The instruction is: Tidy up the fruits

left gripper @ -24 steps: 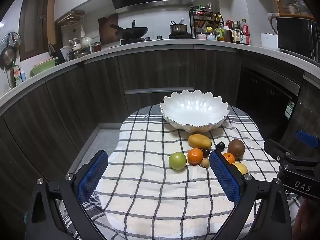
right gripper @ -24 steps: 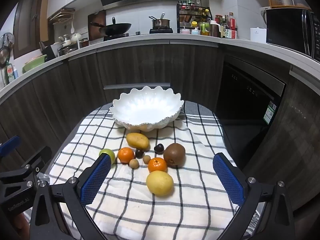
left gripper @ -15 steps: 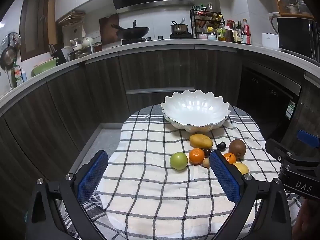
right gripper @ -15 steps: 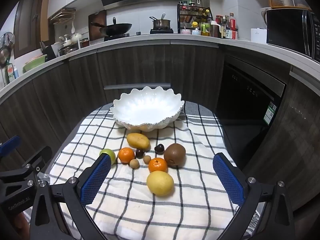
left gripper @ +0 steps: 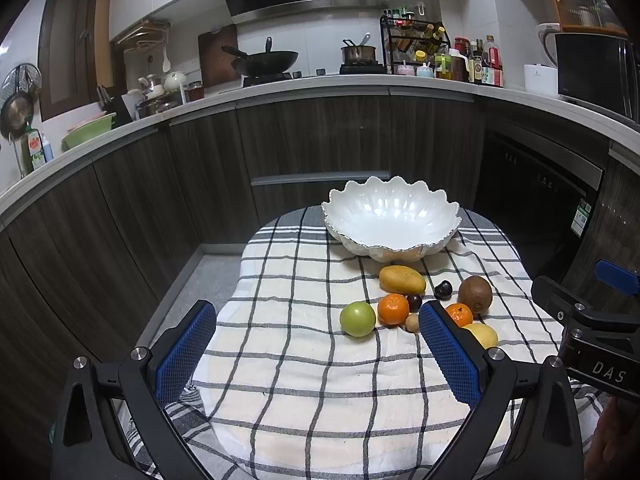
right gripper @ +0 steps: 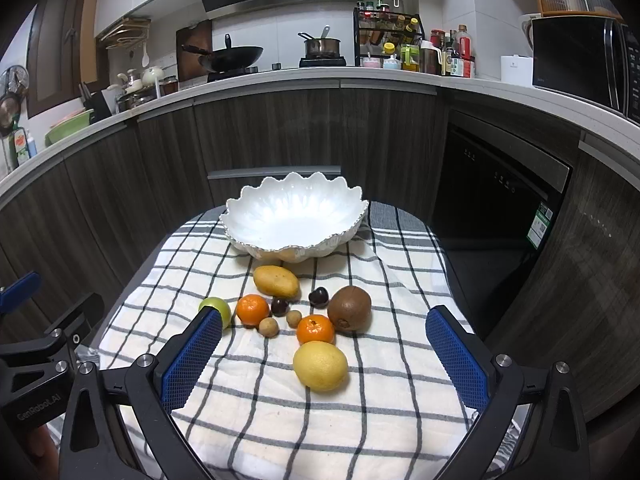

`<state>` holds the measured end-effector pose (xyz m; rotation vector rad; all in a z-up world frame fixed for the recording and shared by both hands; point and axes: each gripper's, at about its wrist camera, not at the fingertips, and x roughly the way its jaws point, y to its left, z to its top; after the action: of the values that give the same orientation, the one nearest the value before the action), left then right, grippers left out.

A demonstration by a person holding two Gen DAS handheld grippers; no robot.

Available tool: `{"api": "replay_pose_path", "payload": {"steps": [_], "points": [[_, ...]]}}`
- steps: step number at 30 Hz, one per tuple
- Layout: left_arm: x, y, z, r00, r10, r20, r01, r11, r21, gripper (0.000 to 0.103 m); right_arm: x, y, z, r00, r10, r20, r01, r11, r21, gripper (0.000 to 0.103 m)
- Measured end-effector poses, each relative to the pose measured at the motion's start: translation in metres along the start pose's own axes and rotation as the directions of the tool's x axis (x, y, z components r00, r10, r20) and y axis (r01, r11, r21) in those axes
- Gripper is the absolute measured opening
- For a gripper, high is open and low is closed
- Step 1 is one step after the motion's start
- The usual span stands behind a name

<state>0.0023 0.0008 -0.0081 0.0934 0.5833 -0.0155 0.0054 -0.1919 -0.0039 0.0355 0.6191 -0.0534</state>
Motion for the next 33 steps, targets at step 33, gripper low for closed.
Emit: {"api": "replay_pose_path", "payload": {"steps": [33], "points": [[0.0014,-0.0014,-0.0004,1.000,0.000,-0.011,0.000,1.000,0.004,0.103,0.0008,-0.0011,-0.0001,1.000,0.001,0.000,-0.001,1.000,0.002,0.103]]}}
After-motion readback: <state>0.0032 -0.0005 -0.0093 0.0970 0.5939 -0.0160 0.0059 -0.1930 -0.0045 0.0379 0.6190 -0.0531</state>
